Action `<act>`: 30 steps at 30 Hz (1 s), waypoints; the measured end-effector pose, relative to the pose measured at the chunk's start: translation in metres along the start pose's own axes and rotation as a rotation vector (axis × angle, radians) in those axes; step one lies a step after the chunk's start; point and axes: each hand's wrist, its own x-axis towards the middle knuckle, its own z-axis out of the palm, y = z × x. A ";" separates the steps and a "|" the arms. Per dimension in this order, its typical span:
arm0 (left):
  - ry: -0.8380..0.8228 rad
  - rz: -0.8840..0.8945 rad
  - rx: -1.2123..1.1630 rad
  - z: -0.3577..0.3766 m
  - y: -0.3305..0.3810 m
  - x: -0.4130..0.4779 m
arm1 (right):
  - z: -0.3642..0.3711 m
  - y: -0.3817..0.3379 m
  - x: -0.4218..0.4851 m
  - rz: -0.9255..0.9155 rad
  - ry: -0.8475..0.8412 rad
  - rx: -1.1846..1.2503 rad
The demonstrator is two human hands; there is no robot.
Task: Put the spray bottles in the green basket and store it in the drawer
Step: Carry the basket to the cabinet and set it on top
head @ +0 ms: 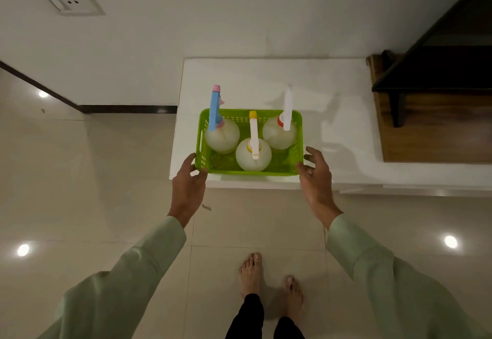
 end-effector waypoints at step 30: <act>0.009 0.332 0.054 0.025 0.049 0.066 | 0.099 -0.032 -0.024 -0.467 0.124 -0.277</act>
